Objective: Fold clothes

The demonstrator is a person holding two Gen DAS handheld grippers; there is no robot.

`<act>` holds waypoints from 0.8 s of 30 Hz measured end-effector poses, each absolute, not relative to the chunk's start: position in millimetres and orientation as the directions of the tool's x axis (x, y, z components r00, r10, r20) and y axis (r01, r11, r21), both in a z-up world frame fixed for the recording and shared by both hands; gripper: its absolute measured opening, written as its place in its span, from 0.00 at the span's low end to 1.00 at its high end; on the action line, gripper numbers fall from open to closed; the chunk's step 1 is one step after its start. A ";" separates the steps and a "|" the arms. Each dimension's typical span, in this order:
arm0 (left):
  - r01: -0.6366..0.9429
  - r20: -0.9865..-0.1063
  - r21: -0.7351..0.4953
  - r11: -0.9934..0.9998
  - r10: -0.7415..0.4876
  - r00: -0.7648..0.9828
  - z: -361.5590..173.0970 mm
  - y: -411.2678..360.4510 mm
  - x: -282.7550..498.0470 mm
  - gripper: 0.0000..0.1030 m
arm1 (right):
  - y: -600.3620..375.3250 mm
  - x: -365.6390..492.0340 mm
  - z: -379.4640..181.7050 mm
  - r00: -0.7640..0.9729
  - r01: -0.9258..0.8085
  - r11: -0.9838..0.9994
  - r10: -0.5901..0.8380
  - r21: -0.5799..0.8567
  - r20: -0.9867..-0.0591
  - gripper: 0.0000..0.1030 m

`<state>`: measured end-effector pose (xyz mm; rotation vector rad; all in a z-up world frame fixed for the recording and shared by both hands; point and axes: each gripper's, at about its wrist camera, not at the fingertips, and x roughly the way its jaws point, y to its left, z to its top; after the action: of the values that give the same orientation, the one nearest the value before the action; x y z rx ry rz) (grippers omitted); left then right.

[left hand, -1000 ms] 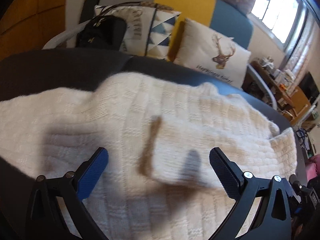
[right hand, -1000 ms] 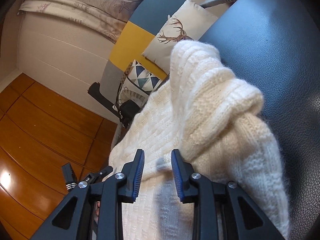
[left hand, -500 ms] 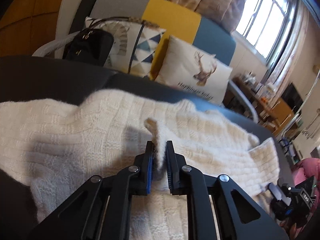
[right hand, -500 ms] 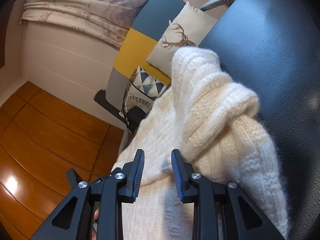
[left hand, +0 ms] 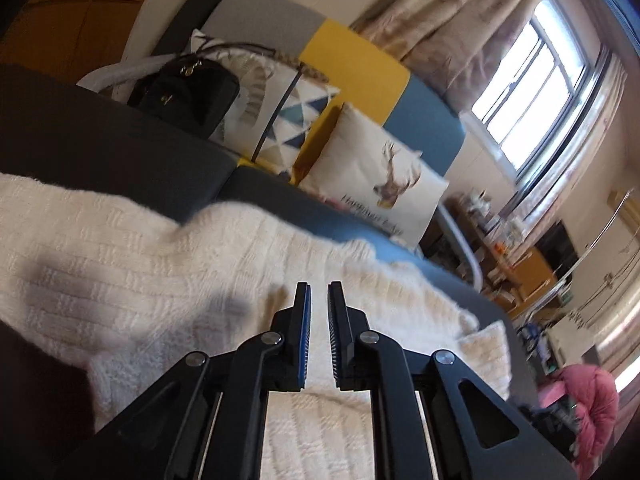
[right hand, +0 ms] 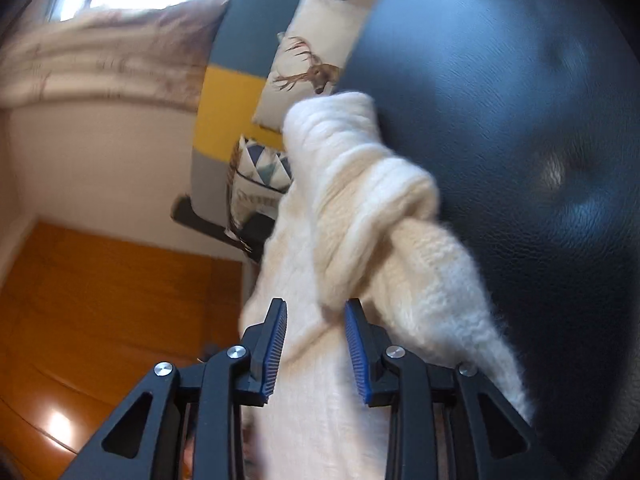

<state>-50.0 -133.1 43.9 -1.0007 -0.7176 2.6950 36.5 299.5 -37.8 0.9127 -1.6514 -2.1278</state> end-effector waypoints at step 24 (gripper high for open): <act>-0.063 -0.668 -0.390 -0.919 0.329 -0.667 30.1 -92.5 -55.3 0.13 | 284.4 57.5 -24.7 -0.800 0.006 -0.427 -0.545 0.904 -0.251 0.29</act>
<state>-55.3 -92.5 30.1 -1.1549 -0.4973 2.6380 57.5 284.4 -24.7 0.7536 -1.4390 -2.2759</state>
